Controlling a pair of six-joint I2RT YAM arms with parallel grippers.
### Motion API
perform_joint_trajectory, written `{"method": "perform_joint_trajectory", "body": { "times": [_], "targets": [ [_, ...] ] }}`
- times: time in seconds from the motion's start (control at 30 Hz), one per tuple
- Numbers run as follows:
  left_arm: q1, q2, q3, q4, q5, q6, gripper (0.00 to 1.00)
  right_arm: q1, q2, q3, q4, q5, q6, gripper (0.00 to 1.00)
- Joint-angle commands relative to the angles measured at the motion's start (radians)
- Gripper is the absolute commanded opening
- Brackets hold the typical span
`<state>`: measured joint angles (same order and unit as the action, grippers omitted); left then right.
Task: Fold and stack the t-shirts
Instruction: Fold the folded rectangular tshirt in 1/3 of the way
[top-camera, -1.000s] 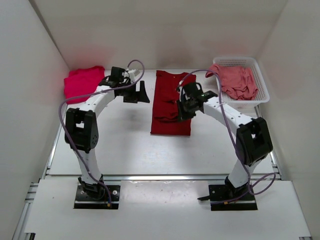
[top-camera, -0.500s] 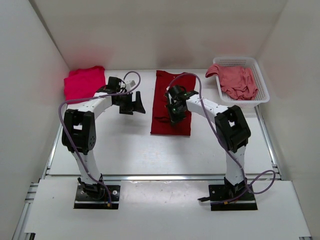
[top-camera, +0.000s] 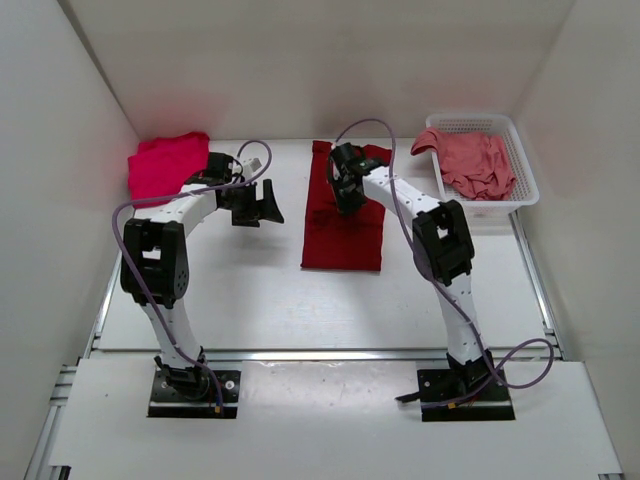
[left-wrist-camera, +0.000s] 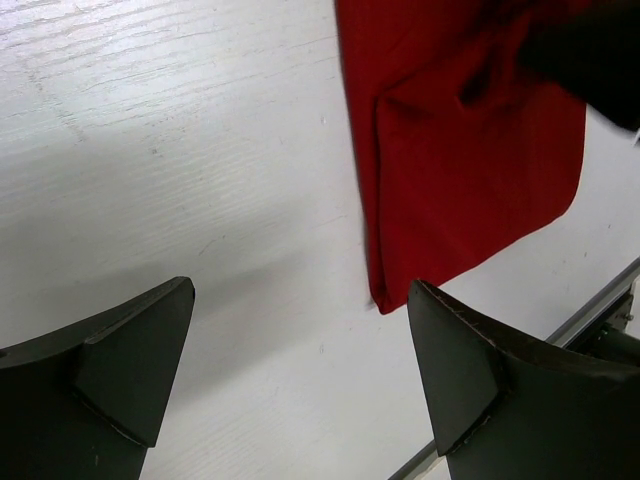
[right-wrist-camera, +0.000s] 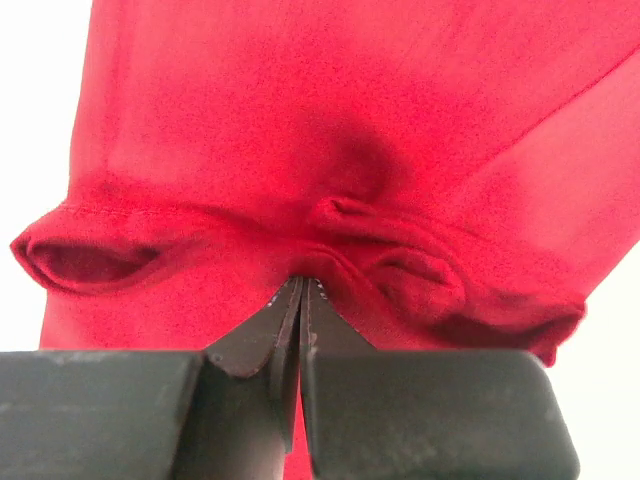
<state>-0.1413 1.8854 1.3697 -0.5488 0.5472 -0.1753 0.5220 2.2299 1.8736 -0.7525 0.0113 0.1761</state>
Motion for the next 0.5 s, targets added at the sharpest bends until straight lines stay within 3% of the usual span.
{"method": "perform_joint_trajectory", "body": {
  "times": [0.0, 0.17, 0.3, 0.37, 0.43, 0.47],
  "targets": [
    [0.005, -0.054, 0.020, 0.003, 0.030, -0.001, 0.99, -0.033, 0.054, 0.186, -0.007, 0.119, 0.011, 0.00],
    [0.014, -0.058, 0.013, 0.000, 0.031, 0.003, 0.99, -0.053, 0.062, 0.272, -0.027, 0.156, 0.011, 0.00],
    [-0.033, -0.080, 0.014, -0.020, 0.063, 0.068, 0.99, -0.048, -0.039, 0.207, -0.045, 0.161, 0.011, 0.00],
    [-0.117, -0.085, 0.015, -0.063, 0.044, 0.172, 0.99, -0.063, -0.139, 0.130, -0.054, 0.116, 0.034, 0.02],
    [-0.193, -0.092, 0.000, -0.091, -0.028, 0.253, 0.99, -0.088, -0.235, -0.046, -0.027, 0.024, 0.057, 0.15],
    [-0.231, -0.095, -0.021, -0.088, -0.041, 0.270, 0.99, -0.096, -0.310, -0.168, 0.025, -0.063, 0.071, 0.31]
  ]
}}
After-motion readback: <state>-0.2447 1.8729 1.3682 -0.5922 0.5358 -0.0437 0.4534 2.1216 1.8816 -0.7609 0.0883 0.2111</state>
